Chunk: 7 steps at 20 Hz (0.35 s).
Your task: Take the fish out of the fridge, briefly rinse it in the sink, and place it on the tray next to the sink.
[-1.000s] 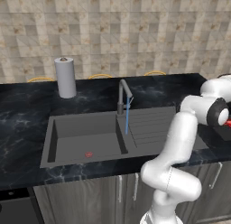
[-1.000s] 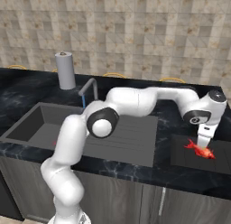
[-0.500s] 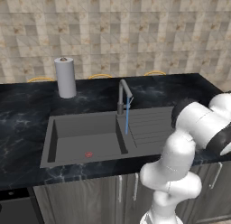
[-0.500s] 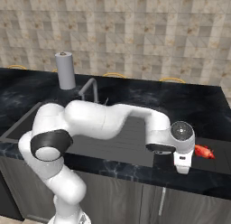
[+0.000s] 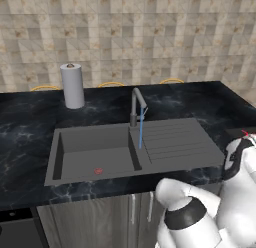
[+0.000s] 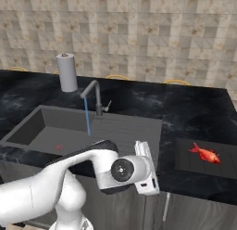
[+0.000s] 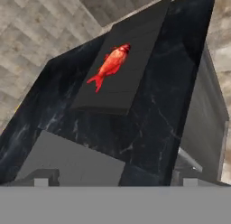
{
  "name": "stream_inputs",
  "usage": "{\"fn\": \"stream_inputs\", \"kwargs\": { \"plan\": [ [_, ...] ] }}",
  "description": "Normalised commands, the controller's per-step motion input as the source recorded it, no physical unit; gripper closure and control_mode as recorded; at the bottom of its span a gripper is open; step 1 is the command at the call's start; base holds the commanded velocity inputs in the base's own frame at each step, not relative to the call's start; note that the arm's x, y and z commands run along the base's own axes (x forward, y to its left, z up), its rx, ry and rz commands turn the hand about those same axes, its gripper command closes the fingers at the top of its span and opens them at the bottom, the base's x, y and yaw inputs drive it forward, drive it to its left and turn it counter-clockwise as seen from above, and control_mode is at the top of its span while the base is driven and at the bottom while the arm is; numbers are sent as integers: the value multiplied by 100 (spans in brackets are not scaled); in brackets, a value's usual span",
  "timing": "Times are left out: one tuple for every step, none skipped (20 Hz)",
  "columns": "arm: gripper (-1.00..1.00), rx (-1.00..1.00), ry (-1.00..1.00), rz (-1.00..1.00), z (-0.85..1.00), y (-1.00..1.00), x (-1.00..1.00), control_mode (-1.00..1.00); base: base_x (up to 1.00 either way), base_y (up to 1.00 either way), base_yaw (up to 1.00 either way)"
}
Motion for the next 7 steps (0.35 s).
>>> {"fn": "stream_inputs", "kwargs": {
  "plan": [
    [-100, -20, -11, 30, 100, 100, -26, -100, 0, 0, 0],
    [-100, -22, -9, 32, 100, 100, -21, -100, 0, 0, 0],
    [-100, -24, -11, 33, 100, 100, -21, -100, 0, 0, 0],
    [-100, -24, -13, 32, 100, 100, -18, -100, 0, 0, 0],
    [-100, -24, -12, 31, 100, 100, -20, -100, 0, 0, 0],
    [-100, -25, -17, 30, 100, 100, -31, -100, 0, 0, 0],
    [-100, -25, -18, 29, 100, 95, -37, -100, 0, 0, 0]
  ]
}}
